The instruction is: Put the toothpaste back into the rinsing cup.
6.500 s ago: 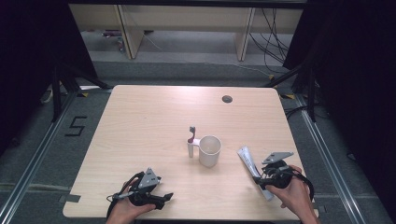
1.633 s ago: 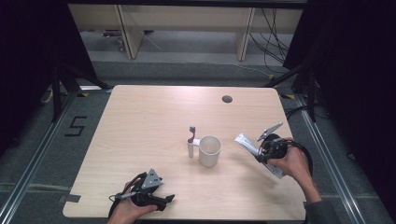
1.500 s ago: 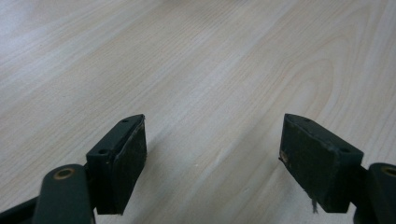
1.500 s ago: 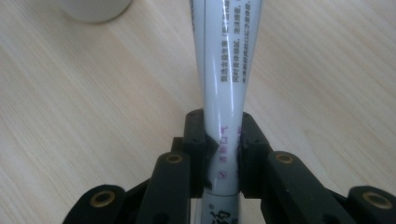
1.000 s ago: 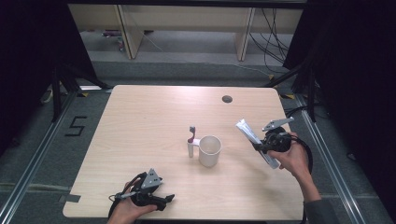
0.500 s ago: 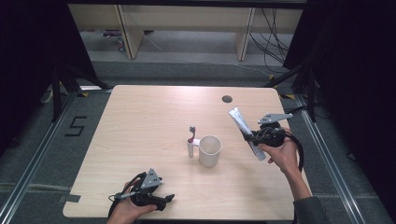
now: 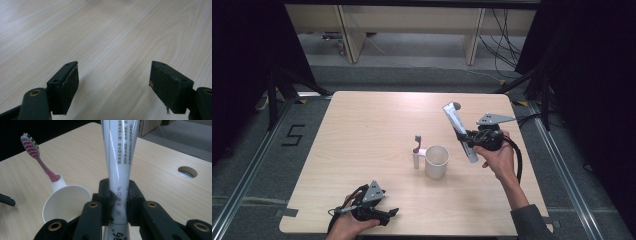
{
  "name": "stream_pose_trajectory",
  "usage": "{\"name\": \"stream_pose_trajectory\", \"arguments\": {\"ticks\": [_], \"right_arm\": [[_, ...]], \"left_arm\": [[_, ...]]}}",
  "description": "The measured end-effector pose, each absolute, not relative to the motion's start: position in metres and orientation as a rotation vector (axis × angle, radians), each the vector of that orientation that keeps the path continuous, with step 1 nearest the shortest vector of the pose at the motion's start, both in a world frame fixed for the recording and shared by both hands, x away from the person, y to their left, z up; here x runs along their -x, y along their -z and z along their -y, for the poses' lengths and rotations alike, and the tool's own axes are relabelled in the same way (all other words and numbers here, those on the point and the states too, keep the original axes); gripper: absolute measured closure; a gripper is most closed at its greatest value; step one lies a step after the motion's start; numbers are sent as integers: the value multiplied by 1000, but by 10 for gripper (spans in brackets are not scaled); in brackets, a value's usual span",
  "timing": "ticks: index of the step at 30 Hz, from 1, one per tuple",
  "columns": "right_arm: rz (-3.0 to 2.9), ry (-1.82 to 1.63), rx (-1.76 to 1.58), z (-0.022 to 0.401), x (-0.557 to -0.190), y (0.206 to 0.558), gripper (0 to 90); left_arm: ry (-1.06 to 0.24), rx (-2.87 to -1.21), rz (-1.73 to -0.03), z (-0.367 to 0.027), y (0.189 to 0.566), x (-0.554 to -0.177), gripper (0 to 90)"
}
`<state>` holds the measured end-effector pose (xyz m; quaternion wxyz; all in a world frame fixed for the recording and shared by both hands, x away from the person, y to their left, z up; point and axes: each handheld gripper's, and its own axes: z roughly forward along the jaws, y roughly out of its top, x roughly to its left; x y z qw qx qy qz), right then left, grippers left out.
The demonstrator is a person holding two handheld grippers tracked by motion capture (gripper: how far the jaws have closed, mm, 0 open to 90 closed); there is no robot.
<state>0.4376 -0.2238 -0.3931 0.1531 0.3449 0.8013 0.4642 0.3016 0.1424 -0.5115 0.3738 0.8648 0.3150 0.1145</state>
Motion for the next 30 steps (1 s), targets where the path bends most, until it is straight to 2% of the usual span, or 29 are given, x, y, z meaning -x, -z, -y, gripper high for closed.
{"name": "stream_pose_trajectory", "arguments": {"ticks": [17, 30], "right_arm": [[-2258, -1482, -960, 191, -444, 383, 775], [-2264, -1555, -918, 164, -448, 391, 774]], "left_arm": [[-297, -2212, -816, -143, 512, -303, 234], [-289, -2201, -815, -143, 511, -301, 234]]}}
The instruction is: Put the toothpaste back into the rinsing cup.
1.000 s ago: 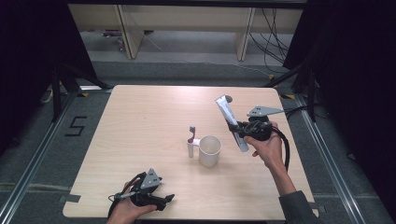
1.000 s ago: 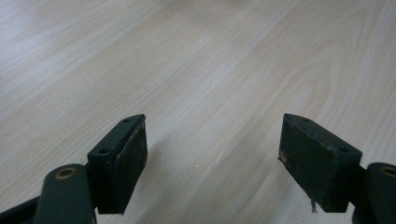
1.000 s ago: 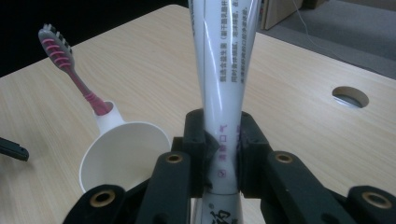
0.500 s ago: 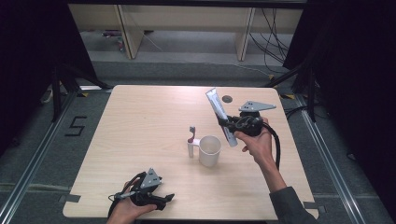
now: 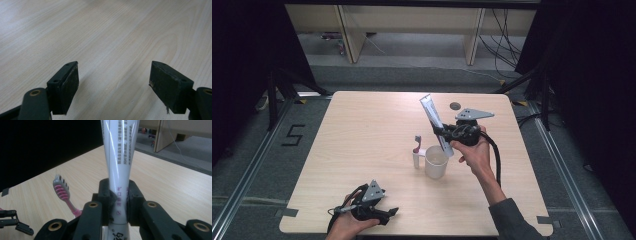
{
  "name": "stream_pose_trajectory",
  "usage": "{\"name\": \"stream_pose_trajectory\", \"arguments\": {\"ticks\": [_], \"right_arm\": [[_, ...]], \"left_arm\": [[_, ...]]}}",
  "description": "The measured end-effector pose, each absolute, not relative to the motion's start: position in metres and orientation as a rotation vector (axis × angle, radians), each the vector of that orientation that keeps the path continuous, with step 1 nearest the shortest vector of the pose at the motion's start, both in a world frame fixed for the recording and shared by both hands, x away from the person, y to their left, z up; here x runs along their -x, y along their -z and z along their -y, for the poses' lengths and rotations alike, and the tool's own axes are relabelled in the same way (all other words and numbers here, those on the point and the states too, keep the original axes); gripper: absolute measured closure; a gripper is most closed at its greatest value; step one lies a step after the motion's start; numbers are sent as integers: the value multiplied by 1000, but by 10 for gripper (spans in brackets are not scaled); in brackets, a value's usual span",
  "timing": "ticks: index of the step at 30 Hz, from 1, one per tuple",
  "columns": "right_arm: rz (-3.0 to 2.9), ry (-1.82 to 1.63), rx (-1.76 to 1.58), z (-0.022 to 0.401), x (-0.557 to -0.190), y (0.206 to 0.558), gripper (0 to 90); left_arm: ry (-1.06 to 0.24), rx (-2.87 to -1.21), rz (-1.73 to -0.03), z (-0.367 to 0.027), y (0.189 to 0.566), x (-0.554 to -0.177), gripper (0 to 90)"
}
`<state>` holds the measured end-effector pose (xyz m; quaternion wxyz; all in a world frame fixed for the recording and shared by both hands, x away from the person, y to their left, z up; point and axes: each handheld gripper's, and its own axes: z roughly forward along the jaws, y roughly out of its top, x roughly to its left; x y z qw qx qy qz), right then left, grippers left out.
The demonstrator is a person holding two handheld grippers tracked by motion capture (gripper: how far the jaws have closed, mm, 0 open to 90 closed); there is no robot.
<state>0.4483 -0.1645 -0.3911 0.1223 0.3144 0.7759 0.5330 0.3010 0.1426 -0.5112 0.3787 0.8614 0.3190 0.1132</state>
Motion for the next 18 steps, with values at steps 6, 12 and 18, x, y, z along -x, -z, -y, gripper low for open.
{"name": "stream_pose_trajectory", "arguments": {"ticks": [6, 12, 18], "right_arm": [[-2273, -1562, -907, 156, -449, 398, 774], [-2284, -1576, -919, 151, -450, 406, 774], [-2291, -1577, -920, 148, -448, 416, 774]], "left_arm": [[-301, -2220, -803, -144, 511, -302, 234], [-287, -2204, -809, -143, 511, -301, 234], [-289, -2205, -809, -142, 511, -301, 234]]}}
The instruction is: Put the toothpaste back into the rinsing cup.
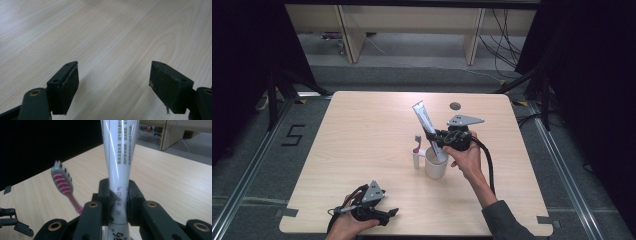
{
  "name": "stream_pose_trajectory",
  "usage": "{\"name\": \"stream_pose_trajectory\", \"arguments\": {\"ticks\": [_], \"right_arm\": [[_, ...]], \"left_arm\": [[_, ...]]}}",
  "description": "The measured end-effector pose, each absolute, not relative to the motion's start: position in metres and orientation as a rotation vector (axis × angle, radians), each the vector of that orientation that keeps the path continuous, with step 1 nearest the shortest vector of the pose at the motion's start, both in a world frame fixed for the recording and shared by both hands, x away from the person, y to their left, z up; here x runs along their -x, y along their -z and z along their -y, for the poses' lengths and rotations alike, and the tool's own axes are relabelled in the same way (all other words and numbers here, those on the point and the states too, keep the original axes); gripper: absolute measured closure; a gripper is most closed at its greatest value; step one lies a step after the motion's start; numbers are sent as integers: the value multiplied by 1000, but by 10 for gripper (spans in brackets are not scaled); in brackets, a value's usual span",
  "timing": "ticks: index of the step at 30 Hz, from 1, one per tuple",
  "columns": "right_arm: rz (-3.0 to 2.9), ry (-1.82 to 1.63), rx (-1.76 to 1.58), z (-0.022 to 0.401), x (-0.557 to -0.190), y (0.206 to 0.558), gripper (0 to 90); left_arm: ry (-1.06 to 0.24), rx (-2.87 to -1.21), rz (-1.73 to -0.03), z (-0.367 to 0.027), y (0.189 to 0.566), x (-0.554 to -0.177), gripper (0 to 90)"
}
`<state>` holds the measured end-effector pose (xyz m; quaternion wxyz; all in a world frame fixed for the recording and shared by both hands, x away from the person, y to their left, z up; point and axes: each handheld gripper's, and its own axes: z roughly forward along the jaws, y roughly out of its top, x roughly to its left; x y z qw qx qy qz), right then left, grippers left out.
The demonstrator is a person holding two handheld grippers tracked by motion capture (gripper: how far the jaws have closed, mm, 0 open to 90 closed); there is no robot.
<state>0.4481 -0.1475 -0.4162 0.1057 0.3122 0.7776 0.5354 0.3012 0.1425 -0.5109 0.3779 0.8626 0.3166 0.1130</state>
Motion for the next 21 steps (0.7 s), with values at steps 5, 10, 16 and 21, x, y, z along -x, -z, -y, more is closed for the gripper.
{"name": "stream_pose_trajectory", "arguments": {"ticks": [5, 10, 16, 21], "right_arm": [[-2293, -1583, -909, 145, -446, 425, 773], [-2306, -1595, -904, 145, -444, 433, 773], [-2313, -1598, -908, 146, -442, 439, 771], [-2318, -1596, -870, 147, -443, 442, 770]], "left_arm": [[-293, -2212, -805, -143, 511, -301, 234], [-288, -2212, -803, -143, 511, -301, 234], [-291, -2218, -797, -143, 511, -302, 236], [-293, -2221, -797, -143, 511, -302, 236]]}}
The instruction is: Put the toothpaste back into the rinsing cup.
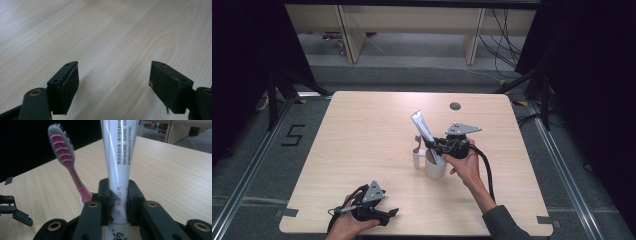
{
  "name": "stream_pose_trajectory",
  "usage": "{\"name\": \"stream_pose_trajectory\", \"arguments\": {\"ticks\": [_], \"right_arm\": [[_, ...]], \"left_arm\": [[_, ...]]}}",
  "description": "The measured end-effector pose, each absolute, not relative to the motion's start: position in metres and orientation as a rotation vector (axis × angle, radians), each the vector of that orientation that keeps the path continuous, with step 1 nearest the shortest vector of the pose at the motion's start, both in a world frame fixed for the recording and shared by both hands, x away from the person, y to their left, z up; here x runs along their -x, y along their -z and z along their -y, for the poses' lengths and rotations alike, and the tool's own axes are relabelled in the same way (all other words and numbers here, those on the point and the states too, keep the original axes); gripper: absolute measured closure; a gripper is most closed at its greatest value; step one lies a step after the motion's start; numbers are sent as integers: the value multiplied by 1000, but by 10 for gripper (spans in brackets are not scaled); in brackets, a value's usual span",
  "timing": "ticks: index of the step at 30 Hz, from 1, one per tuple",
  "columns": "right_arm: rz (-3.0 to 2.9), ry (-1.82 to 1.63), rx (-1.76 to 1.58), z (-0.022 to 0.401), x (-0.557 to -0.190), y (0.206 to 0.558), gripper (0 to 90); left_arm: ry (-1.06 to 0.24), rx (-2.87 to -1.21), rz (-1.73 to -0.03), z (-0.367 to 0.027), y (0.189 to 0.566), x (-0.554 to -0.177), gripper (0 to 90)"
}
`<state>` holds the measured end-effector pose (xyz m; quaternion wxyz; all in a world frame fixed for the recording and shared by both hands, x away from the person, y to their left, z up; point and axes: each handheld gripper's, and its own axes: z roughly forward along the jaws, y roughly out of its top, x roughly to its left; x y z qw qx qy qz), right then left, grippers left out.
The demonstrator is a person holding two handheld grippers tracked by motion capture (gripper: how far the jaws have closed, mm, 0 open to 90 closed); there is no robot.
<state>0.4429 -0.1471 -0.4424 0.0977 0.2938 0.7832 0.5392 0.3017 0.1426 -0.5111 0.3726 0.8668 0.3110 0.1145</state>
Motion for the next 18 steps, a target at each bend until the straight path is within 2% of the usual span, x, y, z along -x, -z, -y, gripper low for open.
{"name": "stream_pose_trajectory", "arguments": {"ticks": [18], "right_arm": [[-2345, -1536, -821, 151, -434, 442, 761]], "left_arm": [[-289, -2218, -800, -142, 511, -302, 241]]}}
